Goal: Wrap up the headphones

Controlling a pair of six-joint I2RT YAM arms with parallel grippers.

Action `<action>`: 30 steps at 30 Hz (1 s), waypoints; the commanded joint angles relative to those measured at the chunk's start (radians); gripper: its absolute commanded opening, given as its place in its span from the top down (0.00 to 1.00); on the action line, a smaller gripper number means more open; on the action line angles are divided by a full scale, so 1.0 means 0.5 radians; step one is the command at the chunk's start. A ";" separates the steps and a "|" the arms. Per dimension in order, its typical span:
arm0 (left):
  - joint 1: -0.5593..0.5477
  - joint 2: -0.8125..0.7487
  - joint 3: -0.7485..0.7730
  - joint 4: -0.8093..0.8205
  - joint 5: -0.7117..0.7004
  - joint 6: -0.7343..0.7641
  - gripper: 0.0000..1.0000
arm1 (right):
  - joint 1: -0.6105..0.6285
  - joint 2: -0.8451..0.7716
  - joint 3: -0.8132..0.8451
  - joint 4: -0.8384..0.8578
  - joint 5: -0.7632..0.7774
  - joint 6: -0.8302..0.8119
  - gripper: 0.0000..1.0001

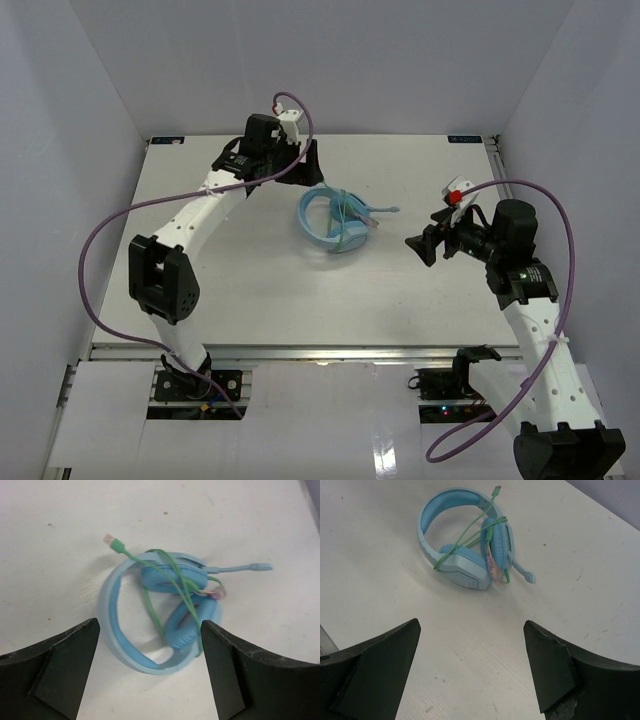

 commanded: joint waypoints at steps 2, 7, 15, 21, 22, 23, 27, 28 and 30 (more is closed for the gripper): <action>0.006 -0.357 -0.106 0.092 0.286 -0.087 0.06 | -0.008 -0.051 0.038 -0.034 0.218 0.223 0.10; 0.015 -1.070 -0.701 0.436 0.314 -0.185 0.06 | -0.008 -0.127 0.043 -0.075 0.405 0.285 0.10; 0.014 -2.240 -1.661 0.668 0.117 -0.303 0.02 | -0.017 -0.200 -0.045 -0.023 0.682 0.504 0.10; 0.015 -2.748 -1.870 0.545 -0.102 -0.363 0.02 | -0.014 -0.252 -0.058 -0.011 0.774 0.572 0.10; 0.015 -2.762 -1.880 0.530 -0.098 -0.369 0.02 | -0.014 -0.260 -0.062 -0.012 0.784 0.572 0.10; 0.015 -2.771 -1.888 0.513 -0.090 -0.376 0.02 | -0.014 -0.266 -0.068 -0.014 0.795 0.571 0.10; 0.015 -2.775 -1.919 0.462 -0.061 -0.408 0.02 | -0.017 -0.293 -0.089 -0.014 0.839 0.558 0.10; 0.015 -2.780 -1.929 0.458 -0.059 -0.413 0.02 | -0.017 -0.302 -0.095 -0.016 0.858 0.551 0.10; 0.015 -2.791 -1.944 0.453 -0.062 -0.419 0.02 | -0.014 -0.322 -0.104 -0.011 0.888 0.521 0.10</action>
